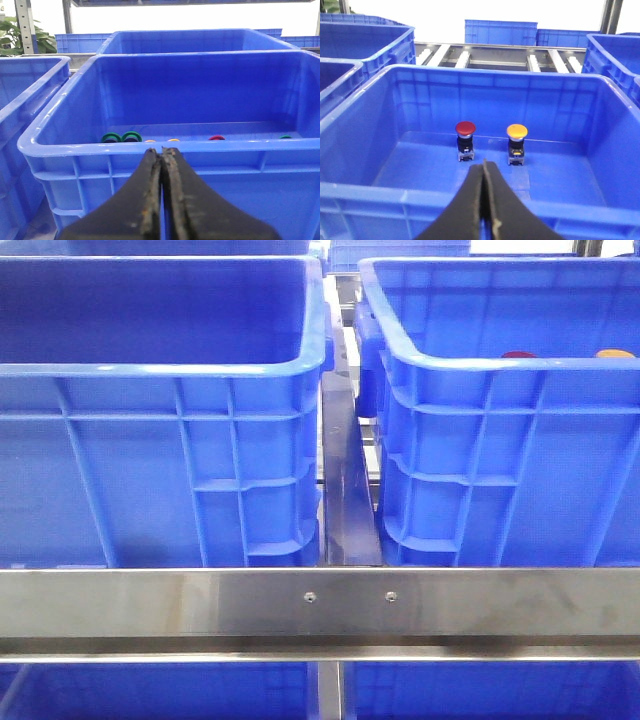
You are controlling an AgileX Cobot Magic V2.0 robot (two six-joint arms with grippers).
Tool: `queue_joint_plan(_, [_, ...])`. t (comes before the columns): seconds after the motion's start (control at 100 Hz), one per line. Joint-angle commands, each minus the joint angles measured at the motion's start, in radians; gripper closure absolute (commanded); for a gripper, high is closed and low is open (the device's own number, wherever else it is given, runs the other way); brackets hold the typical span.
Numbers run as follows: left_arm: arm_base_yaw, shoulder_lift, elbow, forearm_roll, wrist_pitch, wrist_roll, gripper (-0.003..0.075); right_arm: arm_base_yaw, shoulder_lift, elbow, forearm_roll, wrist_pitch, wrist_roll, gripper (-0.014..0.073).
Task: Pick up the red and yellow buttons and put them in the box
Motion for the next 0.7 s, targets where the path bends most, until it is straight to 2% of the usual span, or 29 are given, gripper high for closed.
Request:
queue_joint_plan(0.0, [0.002, -0.033, 0.05, -0.002, -0.084, -0.01, 0.0739, 0.001, -0.044, 0.029, -0.017, -0.114, 0.01, 0.0662])
queue_joint_plan(0.28, [0.002, -0.033, 0.05, -0.002, -0.084, -0.01, 0.0739, 0.0, -0.239, 0.17, -0.017, -0.122, 0.01, 0.0662])
queue_joint_plan(0.39, [0.002, -0.033, 0.05, -0.002, -0.084, -0.01, 0.0739, -0.005, -0.235, 0.222, -0.016, -0.189, 0.01, 0.0662])
queue_joint_plan(0.69, [0.002, -0.033, 0.05, -0.002, -0.084, -0.01, 0.0739, -0.016, -0.235, 0.22, -0.009, -0.191, 0.011, 0.0662])
